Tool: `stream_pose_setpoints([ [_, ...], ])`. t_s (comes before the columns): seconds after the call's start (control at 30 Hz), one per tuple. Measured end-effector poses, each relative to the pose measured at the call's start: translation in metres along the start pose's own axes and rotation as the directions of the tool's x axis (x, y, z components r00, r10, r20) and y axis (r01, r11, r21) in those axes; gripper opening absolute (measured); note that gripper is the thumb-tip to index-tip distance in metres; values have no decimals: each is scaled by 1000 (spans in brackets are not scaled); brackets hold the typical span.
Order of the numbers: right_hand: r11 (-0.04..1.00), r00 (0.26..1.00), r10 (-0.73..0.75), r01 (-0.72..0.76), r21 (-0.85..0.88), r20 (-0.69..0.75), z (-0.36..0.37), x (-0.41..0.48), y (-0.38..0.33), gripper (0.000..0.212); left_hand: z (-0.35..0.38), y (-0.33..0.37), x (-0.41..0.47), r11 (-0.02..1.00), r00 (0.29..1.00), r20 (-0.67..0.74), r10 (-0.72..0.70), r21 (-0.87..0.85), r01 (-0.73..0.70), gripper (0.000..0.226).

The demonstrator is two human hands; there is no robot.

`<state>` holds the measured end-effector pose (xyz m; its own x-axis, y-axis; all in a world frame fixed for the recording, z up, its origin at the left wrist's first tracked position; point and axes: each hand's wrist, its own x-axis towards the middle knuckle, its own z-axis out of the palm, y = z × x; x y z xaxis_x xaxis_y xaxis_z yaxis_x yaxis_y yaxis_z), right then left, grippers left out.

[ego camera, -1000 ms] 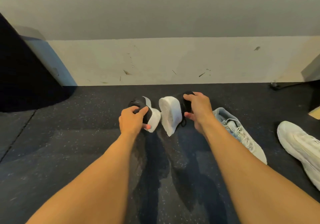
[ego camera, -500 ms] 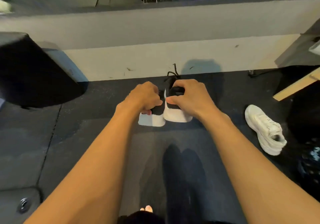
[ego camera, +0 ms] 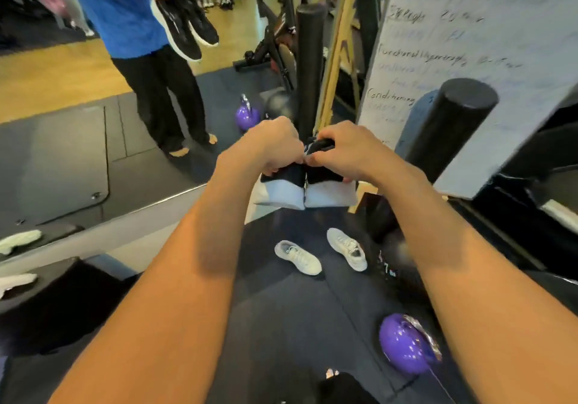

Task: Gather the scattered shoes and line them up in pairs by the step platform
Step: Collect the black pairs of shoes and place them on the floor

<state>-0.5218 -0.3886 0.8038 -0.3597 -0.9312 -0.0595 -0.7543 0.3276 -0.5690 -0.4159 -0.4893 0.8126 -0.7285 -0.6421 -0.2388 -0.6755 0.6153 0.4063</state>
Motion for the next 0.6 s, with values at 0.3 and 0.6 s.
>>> stream_pose_setpoints([
  [0.3,958,897,273,-287,12,-348,-152,-150,9,33,-43,191,-46,854,863,3,506,137,-502,32],
  [0.6,814,589,525,-559,159,-614,-230,-393,87,26,46,416,-154,535,542,90,836,89,-840,30],
])
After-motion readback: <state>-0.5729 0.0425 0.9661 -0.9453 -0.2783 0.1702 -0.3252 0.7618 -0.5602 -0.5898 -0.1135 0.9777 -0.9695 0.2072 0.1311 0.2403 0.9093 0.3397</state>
